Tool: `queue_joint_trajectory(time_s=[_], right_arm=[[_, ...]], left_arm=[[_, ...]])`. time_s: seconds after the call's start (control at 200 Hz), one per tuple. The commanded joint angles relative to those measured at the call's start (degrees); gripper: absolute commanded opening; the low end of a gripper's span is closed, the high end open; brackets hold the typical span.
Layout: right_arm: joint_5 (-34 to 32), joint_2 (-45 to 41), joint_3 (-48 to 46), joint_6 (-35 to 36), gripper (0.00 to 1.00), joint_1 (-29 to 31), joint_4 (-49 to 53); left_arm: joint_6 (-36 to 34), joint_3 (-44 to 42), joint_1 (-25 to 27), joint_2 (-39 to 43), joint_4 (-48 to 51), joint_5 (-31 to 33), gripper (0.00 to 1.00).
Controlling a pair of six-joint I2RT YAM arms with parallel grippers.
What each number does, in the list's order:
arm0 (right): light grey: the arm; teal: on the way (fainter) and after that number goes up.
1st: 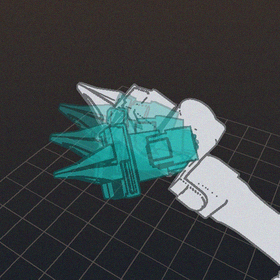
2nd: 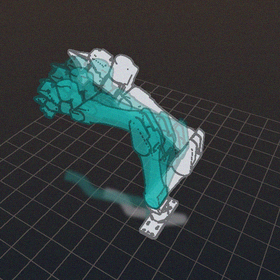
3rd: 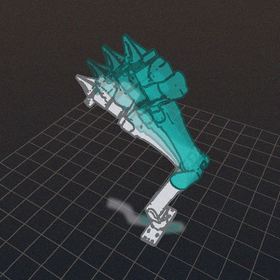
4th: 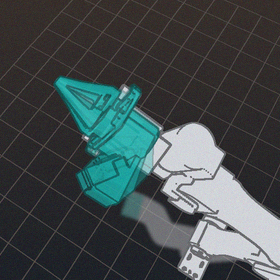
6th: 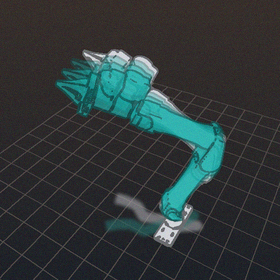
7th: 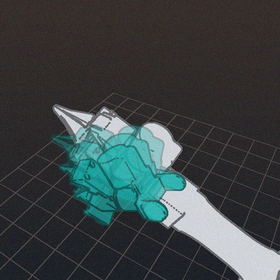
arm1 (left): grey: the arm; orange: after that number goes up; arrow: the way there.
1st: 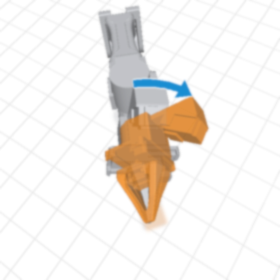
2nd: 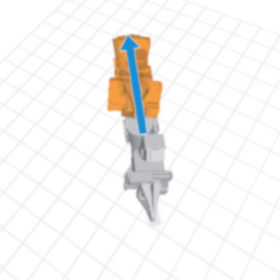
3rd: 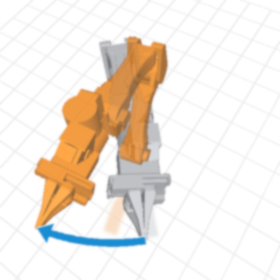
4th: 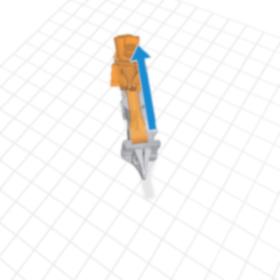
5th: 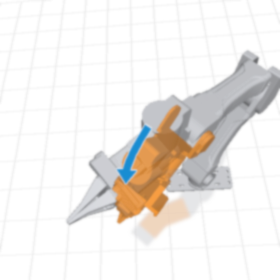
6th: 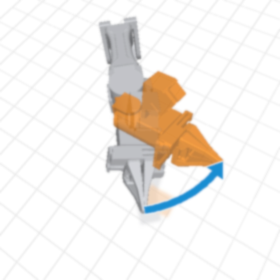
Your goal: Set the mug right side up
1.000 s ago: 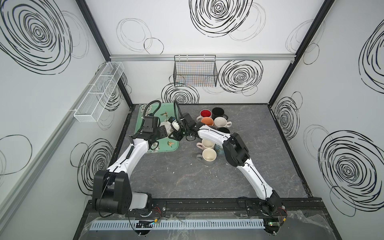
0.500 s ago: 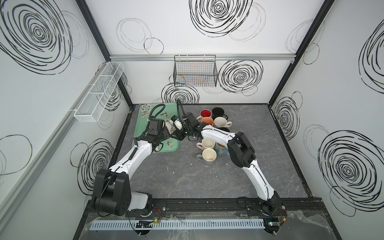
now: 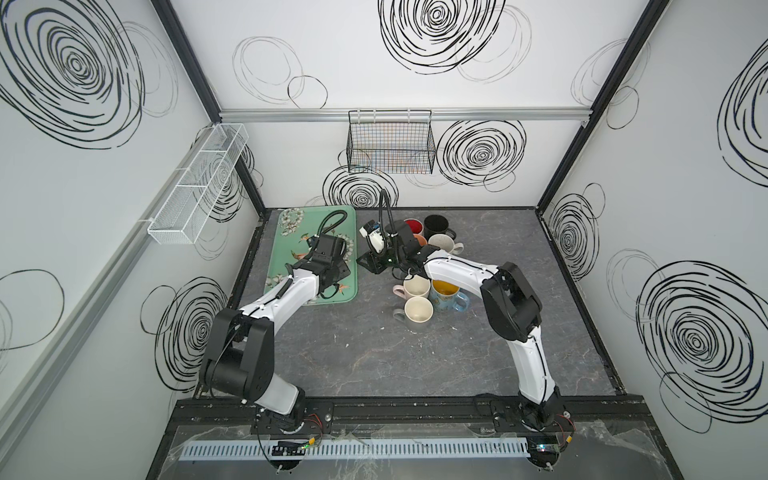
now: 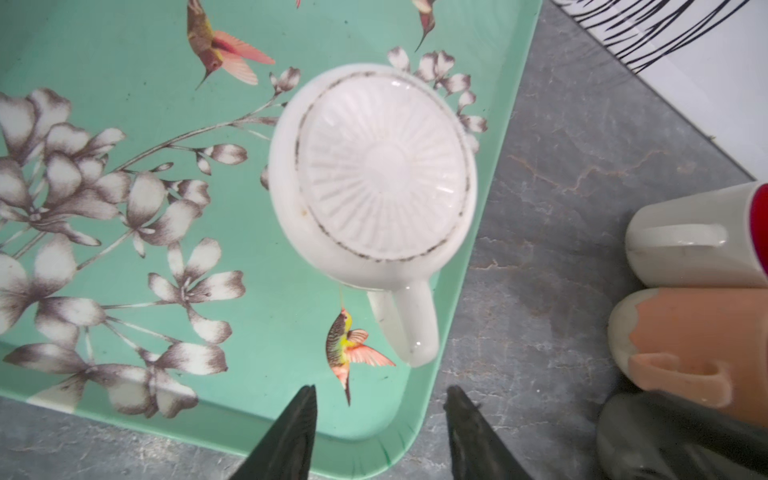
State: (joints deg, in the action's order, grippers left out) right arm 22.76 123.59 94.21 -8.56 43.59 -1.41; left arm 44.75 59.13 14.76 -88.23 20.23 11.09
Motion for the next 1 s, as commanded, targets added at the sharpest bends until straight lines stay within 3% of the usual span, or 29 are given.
queue_joint_trajectory(time_s=[0.0,0.535,0.831,0.991], right_arm=[[0.08,-2.81,-1.26,-1.09,0.33,0.00,-2.13],[1.93,-5.28,-4.44,-1.86,0.33,-1.32,-1.93],[2.77,-6.73,-5.71,-1.97,0.33,-2.15,-1.51],[2.94,-8.07,-6.12,-2.65,0.33,-2.68,-1.14]], left_arm=[[2.37,2.74,0.86,-1.94,0.86,2.73,0.55],[4.64,8.56,0.67,-12.85,2.40,4.40,0.47],[5.61,7.40,0.24,-12.68,2.02,5.28,0.26],[5.10,7.42,-0.17,-10.91,1.70,5.52,0.01]])
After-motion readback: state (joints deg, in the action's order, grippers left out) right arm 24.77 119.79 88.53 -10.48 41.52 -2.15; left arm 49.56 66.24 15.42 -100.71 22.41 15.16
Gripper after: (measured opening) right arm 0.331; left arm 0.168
